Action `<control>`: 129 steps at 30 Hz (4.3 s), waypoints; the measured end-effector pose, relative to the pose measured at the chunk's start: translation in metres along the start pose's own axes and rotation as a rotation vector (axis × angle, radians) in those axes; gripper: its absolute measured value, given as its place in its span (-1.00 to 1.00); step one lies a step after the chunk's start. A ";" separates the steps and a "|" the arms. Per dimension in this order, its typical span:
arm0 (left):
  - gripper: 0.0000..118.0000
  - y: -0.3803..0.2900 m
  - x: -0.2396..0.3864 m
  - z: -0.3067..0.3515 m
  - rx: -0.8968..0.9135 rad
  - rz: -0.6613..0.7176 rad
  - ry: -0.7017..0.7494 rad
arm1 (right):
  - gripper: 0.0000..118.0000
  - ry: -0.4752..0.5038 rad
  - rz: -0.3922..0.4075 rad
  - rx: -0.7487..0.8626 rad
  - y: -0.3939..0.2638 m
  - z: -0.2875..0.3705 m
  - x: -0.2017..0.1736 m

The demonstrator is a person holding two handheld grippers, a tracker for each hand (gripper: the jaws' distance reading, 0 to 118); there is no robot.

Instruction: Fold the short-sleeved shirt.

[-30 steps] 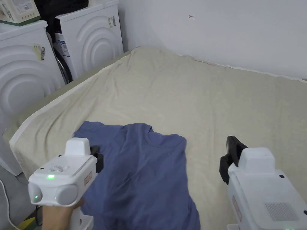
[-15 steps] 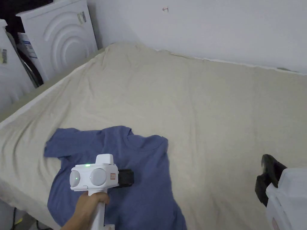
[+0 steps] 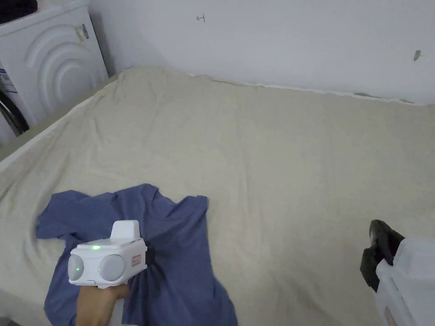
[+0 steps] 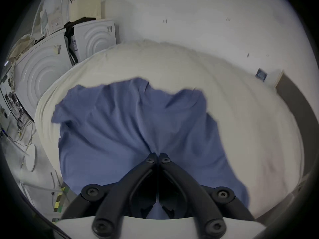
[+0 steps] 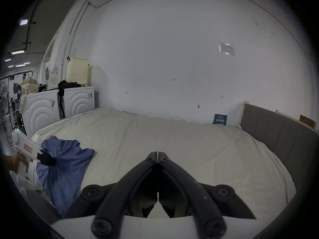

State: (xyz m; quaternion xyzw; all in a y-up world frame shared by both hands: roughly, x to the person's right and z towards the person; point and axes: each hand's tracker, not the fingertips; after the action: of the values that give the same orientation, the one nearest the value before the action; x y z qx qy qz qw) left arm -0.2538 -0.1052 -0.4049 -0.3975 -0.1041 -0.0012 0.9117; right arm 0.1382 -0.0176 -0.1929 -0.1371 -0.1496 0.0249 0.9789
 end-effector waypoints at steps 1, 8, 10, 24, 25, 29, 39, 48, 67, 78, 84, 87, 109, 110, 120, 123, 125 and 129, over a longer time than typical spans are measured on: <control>-1.00 0.005 0.004 0.015 0.018 -0.018 -0.027 | -0.97 -0.002 -0.002 0.003 0.001 0.003 0.005; -1.00 0.069 0.062 0.106 0.243 -0.021 -0.221 | -0.97 -0.038 -0.028 0.038 0.005 0.022 0.034; -1.00 0.096 0.094 0.129 0.304 -0.090 -0.278 | -0.97 -0.055 -0.045 0.050 0.007 0.030 0.045; -1.00 0.160 0.324 0.181 0.403 -0.385 -0.645 | -0.97 -0.241 -0.068 0.113 0.013 0.083 0.123; -1.00 0.155 0.337 0.176 0.385 -0.401 -0.670 | -0.97 -0.256 -0.067 0.112 0.012 0.086 0.129; -1.00 0.123 0.373 0.135 0.255 -0.453 -0.704 | -0.97 -0.303 -0.067 0.097 0.007 0.094 0.147; -0.99 -0.014 0.406 -0.006 -0.181 -0.559 -0.661 | -0.97 -0.350 -0.095 0.027 -0.017 0.093 0.164; -0.71 -0.065 0.404 -0.043 -0.245 -0.573 -0.510 | -0.97 -0.335 -0.104 0.000 -0.023 0.091 0.160; 0.89 0.045 0.255 0.156 0.711 -0.202 -0.311 | -0.97 -0.311 -0.073 0.176 0.042 0.101 0.134; -1.00 0.046 0.204 0.159 0.743 -0.218 -0.194 | -0.96 -0.286 -0.072 0.191 0.047 0.095 0.121; -1.00 0.054 0.201 0.159 0.639 -0.234 -0.190 | -0.96 -0.279 -0.068 0.185 0.046 0.095 0.119; -1.00 0.051 0.198 0.136 0.369 -0.197 -0.249 | -0.96 -0.279 -0.073 0.177 0.043 0.095 0.119; 0.37 -0.099 0.229 -0.003 -0.204 -0.242 -0.156 | -0.96 -0.315 -0.095 0.073 0.010 0.087 0.147; 0.00 -0.105 0.230 -0.008 -0.214 -0.237 -0.141 | -0.96 -0.315 -0.097 0.067 0.008 0.086 0.148; -0.94 -0.087 0.221 0.012 -0.153 -0.091 -0.327 | -0.68 -0.307 -0.121 -0.154 -0.022 0.025 0.166; -0.94 -0.072 0.214 0.028 -0.087 -0.068 -0.381 | -0.16 -0.230 -0.196 -0.298 -0.041 -0.022 0.179; -0.94 -0.061 0.212 0.035 -0.051 -0.080 -0.405 | 0.46 -0.202 -0.249 -0.388 -0.056 -0.060 0.185; -0.94 -0.046 0.210 0.041 -0.022 -0.102 -0.426 | 0.80 -0.168 -0.287 -0.544 -0.084 -0.129 0.194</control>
State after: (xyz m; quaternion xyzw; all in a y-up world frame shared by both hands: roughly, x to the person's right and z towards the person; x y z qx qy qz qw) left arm -0.0603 -0.0900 -0.3043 -0.3927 -0.3144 0.0356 0.8635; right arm 0.3621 -0.1147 -0.2327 -0.3686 -0.2491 -0.1433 0.8841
